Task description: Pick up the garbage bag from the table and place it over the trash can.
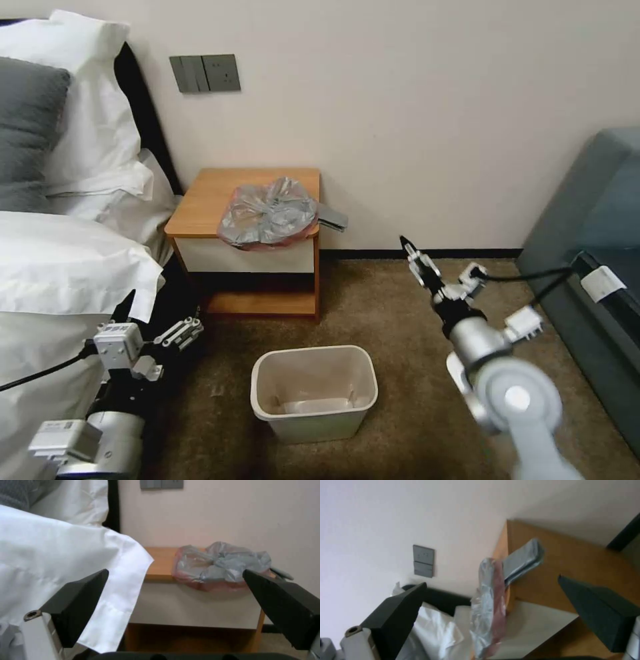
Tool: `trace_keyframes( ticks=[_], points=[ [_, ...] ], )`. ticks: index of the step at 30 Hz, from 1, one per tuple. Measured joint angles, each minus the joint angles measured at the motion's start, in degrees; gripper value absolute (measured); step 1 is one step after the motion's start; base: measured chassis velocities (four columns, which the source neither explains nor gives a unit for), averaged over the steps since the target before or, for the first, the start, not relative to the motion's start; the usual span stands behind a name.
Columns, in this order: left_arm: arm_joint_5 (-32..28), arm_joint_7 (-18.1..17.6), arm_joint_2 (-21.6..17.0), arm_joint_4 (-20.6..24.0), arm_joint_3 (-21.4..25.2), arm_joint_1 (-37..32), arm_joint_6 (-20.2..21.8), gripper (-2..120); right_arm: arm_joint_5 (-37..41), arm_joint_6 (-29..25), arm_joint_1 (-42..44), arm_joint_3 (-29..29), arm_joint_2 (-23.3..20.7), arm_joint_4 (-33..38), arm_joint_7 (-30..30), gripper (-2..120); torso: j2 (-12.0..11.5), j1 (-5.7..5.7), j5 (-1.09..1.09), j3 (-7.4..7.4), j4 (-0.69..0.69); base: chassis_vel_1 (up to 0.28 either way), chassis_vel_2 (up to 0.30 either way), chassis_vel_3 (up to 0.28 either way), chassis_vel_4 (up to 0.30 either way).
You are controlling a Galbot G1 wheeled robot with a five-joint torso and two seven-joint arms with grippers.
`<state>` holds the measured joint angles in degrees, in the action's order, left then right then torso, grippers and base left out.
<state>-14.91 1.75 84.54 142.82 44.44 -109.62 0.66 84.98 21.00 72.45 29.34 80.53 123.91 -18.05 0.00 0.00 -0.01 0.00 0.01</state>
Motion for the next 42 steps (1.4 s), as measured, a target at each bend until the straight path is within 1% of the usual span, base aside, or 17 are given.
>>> trace_keyframes(
  ticks=[1, 2, 5, 6, 9, 10, 14, 16, 19, 20, 22, 23, 26, 36, 39, 40, 42],
  points=[
    [0.00, 0.00, 0.00, 0.00, 0.00, 0.00, 0.00, 100, 0.00, 0.00, 0.00, 0.00, 0.00, 0.00, 0.00, 100, 0.00, 0.00, 0.00, 0.00, 0.00, 0.000, 0.000, 0.000, 0.000],
    [0.01, -0.30, 0.14, 0.31, 0.20, -0.88, -0.68, 100, 4.10, 1.36, -2.60, -0.23, 0.66, -2.26, -1.50, 100, 0.00, 0.00, 0.00, 0.00, -0.01, 0.000, 0.000, 0.000, 0.000],
    [-0.07, -0.51, 0.22, 0.48, 1.19, -2.68, -1.04, 100, 8.42, 2.49, -7.75, -2.14, 2.31, -8.33, -1.01, 100, 0.00, 0.00, 0.00, 0.00, -0.01, 0.000, 0.000, 0.000, 0.000],
    [-0.07, -0.51, 0.22, 0.48, 1.19, -2.68, -1.04, 100, 8.42, 2.49, -7.75, -2.14, 2.31, -8.33, -1.01, 100, 0.00, 0.00, 0.00, 0.00, -0.01, 0.000, 0.000, 0.000, 0.000],
    [-0.06, -0.54, 0.27, 0.48, 1.92, -4.68, -1.37, 100, 10.14, 3.23, -11.76, -3.45, 3.98, -14.58, 1.24, 100, 0.00, 0.00, 0.00, 0.01, -0.01, 0.000, 0.000, 0.000, 0.000],
    [-0.06, -0.54, 0.27, 0.48, 1.92, -4.68, -1.37, 100, 10.14, 3.23, -11.76, -3.45, 3.98, -14.58, 1.24, 100, 0.00, 0.00, 0.00, 0.01, -0.01, 0.000, 0.000, 0.000, 0.000],
    [-0.06, -0.60, 0.43, 0.48, 2.15, -5.80, -1.61, 100, 10.99, 3.42, -14.62, -4.27, 5.71, -20.87, 3.24, 100, 0.00, 0.00, 0.01, 0.00, -0.01, 0.000, 0.000, 0.000, 0.000],
    [-0.06, -0.62, 0.51, 0.48, 2.16, -5.86, -1.65, 100, 10.96, 3.42, -15.32, -4.38, 6.19, -22.41, 3.67, 100, 0.00, 0.01, 0.00, 0.00, -0.02, 0.000, 0.000, 0.000, 0.000],
    [-0.04, -0.63, 1.04, 0.48, 2.15, -6.27, -1.74, 100, 10.09, 3.35, -18.09, -4.41, 8.04, -28.30, 5.38, 100, 0.00, 0.00, 0.00, 0.00, -0.01, 0.000, 0.000, 0.000, 0.000],
    [-0.04, -0.63, 1.04, 0.48, 2.15, -6.27, -1.74, 100, 10.09, 3.35, -18.09, -4.41, 8.04, -28.30, 5.38, 100, 0.00, 0.00, 0.00, 0.00, -0.01, 0.000, 0.000, 0.000, 0.000],
    [-0.01, -0.67, 1.59, 0.49, 2.16, -6.85, -1.83, 100, 8.37, 3.15, -21.10, -4.35, 9.31, -33.89, 7.53, 100, 0.00, 0.00, 0.00, 0.00, -0.02, 0.000, 0.000, 0.000, 0.000],
    [-0.01, -0.67, 1.59, 0.49, 2.16, -6.85, -1.83, 100, 8.37, 3.15, -21.10, -4.35, 9.31, -33.89, 7.53, 100, 0.00, 0.00, 0.00, 0.00, -0.02, 0.000, 0.000, 0.000, 0.000],
    [0.10, -0.72, 1.86, 0.48, 2.30, -7.53, -2.09, 100, 5.38, 3.09, -24.24, -4.06, 10.58, -39.77, 10.34, 100, 0.00, 0.00, 0.00, 0.00, -0.01, 0.000, 0.000, 0.000, 0.000],
    [0.99, -0.72, 2.28, 0.48, 2.28, -8.83, -2.80, 100, 0.94, 2.48, -28.10, -3.41, 11.58, -48.49, 15.85, 99, 0.00, 0.00, 0.01, 0.00, -0.01, 0.000, 0.000, 0.000, 0.000],
    [1.47, -0.69, 2.53, 0.48, 2.13, -9.03, -2.80, 100, 0.02, 2.28, -29.02, -3.54, 11.59, -49.81, 16.54, 88, 0.00, 0.01, 0.00, 0.00, -0.02, 0.000, 0.000, 0.000, 0.000],
    [1.47, -0.69, 2.53, 0.48, 2.13, -9.03, -2.80, 100, 0.02, 2.28, -29.02, -3.54, 11.59, -49.81, 16.54, 88, 0.00, 0.01, 0.00, 0.00, -0.02, 0.000, 0.000, 0.000, 0.000],
    [1.86, -0.62, 2.77, 0.48, 1.84, -9.27, -2.80, 100, -0.37, 2.20, -29.57, -3.71, 11.60, -50.59, 16.78, 80, 0.00, 0.00, 0.01, 0.00, -0.01, 0.000, 0.000, 0.000, 0.000]
  ],
)
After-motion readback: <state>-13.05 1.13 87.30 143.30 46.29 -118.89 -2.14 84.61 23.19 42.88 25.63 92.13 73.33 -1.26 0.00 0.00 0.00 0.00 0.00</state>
